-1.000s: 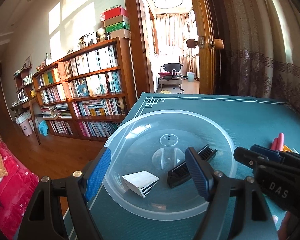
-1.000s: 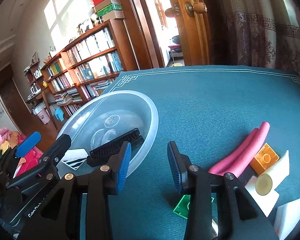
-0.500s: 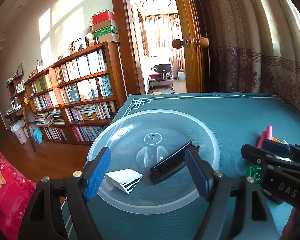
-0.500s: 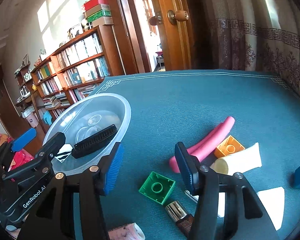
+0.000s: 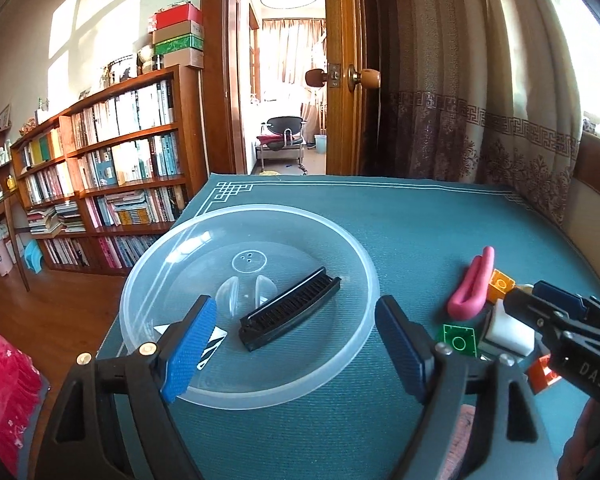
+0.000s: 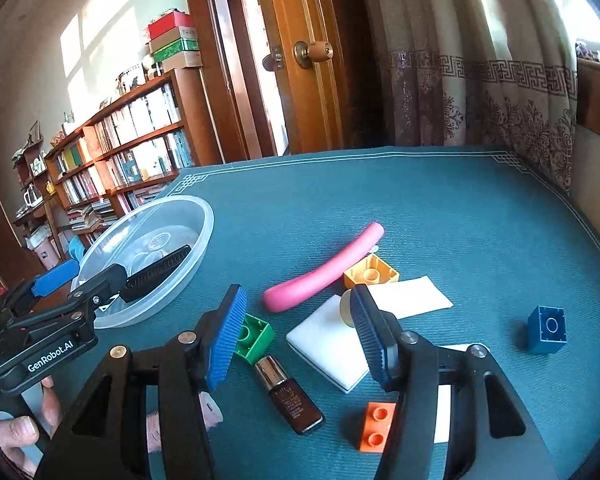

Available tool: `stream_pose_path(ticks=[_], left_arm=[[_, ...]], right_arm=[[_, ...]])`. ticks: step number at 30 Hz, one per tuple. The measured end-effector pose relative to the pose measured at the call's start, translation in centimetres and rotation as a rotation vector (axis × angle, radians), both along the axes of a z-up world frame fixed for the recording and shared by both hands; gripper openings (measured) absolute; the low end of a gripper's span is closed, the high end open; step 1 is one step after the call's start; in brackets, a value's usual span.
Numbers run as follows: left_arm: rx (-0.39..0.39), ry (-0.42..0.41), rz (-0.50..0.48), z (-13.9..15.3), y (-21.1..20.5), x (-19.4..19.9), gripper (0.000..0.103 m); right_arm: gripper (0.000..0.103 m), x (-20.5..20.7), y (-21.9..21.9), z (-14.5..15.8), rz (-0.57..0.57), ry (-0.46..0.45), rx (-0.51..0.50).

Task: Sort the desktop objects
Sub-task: 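Withdraw both open tools from the bowl back over the table, then grasp the pink hair roller with the left tool while the right tool grasps the white sponge block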

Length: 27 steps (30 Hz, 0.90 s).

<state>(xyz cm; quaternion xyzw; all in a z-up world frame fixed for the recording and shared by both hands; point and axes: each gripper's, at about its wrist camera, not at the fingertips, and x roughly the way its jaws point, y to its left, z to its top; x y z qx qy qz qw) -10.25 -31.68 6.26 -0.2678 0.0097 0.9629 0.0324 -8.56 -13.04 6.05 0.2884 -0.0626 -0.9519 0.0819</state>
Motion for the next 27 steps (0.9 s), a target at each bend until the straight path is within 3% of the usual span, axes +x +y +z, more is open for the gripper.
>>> stream_pose_path(ticks=[4,14,27], left_arm=[[0.031,-0.015,-0.058,-0.1,0.5,0.2,0.085],[0.134,0.000,-0.173,0.4,1.3,1.3,0.085],[0.098,-0.054,-0.239,-0.7,3.6,2.9,0.086]], right_arm=[[0.070,1.5,1.5,0.3,-0.037,0.023,0.001],[0.071,3.7,5.9,-0.7,-0.123,-0.001,-0.019],[0.071,6.1,9.8,-2.2,-0.185,-0.043,-0.041]])
